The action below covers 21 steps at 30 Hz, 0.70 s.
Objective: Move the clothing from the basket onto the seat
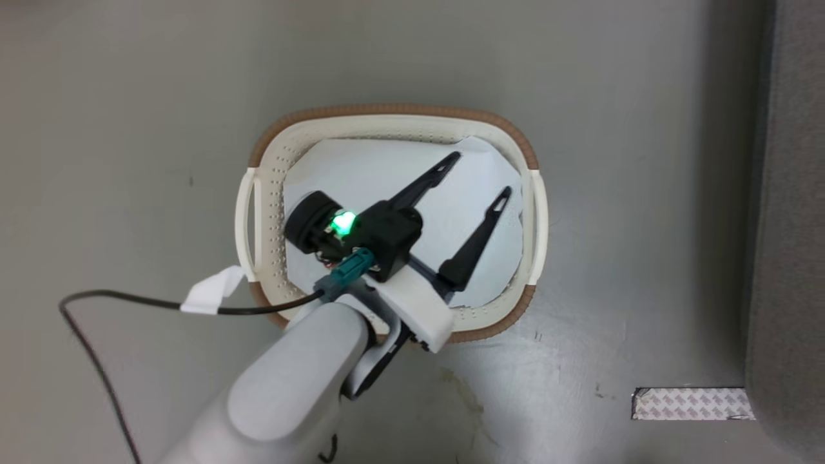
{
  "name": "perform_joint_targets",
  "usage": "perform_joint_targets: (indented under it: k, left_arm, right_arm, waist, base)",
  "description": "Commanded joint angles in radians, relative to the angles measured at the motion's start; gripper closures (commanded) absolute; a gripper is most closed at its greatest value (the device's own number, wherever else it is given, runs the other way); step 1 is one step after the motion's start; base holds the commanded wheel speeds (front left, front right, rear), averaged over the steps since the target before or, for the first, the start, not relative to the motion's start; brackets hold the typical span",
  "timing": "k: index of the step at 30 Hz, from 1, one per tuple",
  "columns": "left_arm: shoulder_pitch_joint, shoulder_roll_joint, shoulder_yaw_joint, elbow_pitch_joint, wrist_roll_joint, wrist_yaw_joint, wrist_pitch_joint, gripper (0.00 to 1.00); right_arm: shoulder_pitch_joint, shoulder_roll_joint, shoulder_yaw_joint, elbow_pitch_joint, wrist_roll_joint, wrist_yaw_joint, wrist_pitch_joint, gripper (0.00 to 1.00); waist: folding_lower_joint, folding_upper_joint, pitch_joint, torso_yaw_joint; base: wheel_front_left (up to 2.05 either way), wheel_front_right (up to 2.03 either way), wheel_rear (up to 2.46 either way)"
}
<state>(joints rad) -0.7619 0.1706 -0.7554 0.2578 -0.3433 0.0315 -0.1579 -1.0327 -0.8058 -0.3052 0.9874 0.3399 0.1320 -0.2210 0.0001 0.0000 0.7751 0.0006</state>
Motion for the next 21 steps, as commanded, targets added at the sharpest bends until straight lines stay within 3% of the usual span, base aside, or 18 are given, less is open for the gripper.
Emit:
perform_joint_targets:
  k: [1,5,10,15,21]
  left_arm:
    - [0.010,0.012,0.004,0.000,-0.010,-0.001,0.003,0.00]
    - [0.020,0.034,0.021,-0.001,-0.023,0.011,-0.006,0.00]
    - [0.068,0.045,0.043,0.024,-0.051,0.020,-0.035,0.00]
    - [0.156,0.050,0.079,0.070,-0.101,0.033,-0.079,0.00]
    - [0.280,0.035,0.152,0.105,-0.154,0.047,-0.107,0.00]
  right_arm:
    - [0.012,0.000,0.000,0.010,-0.010,-0.003,-0.006,0.00]
    - [0.036,0.030,0.033,0.009,-0.019,-0.003,-0.026,0.00]
    - [0.169,0.076,0.089,-0.082,-0.006,-0.003,-0.043,0.00]
    - [0.377,0.146,0.067,-0.276,-0.006,-0.003,-0.044,0.00]
    - [0.644,0.252,0.012,-0.526,-0.029,-0.003,-0.044,0.00]
  waist:
    - [-0.0001,0.0000,-0.017,-0.013]
    - [-0.0001,0.0000,-0.065,-0.037]
    - [-0.0001,0.0000,-0.168,-0.071]
    - [-0.0001,0.0000,-0.313,-0.085]
    - [-0.0001,0.0000,-0.479,-0.054]
  base:
    - [0.00,0.00,0.00]
    - [0.00,0.00,0.00]
    - [0.00,0.00,0.00]
    - [0.00,0.00,0.00]
    - [0.00,0.00,0.00]
